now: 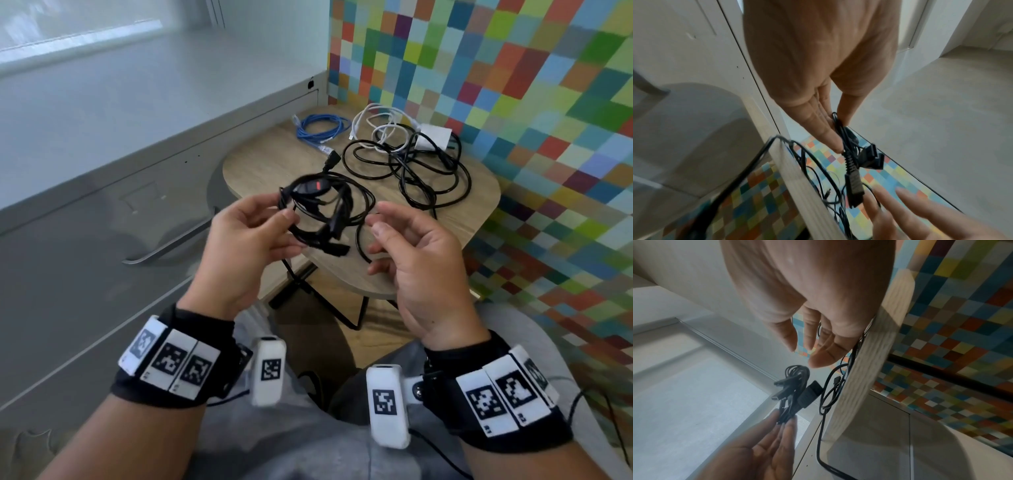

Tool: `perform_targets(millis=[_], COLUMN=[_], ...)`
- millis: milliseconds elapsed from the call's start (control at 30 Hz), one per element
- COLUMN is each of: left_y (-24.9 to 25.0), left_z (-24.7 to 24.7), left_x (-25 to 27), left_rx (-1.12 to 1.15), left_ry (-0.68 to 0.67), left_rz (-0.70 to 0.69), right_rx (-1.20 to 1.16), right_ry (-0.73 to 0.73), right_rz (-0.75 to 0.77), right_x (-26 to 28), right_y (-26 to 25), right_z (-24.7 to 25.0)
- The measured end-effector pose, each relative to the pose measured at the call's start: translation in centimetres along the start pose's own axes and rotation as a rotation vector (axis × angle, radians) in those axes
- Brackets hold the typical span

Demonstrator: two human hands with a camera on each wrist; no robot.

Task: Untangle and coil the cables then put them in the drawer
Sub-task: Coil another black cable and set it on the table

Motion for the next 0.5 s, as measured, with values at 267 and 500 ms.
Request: perform_targets(millis=[267, 500], left_y=[0.3, -2.6], left_z=[3.8, 4.9], left_x=[-7.7, -12.9], left_rx=[-0.12, -0.262], left_ry=[0.118, 0.189], left_rz=[0.004, 0.106], right_rx=[0.228, 0.255], right_ry=[-0.065, -0.054], right_rz=[0.078, 0.056], right_x=[0.2, 0.0], right_y=[0.1, 0.3], right_z=[-0.9, -0.8])
Point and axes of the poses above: each hand's wrist, its own x-axis away from the middle knuckle, its own z-axis out of the back of the hand, y = z × x, the point moved 10 cm from there along -x, towards the middle knuckle, and after that the axes turned 12 degrees about -z, right-handed, at the moved point
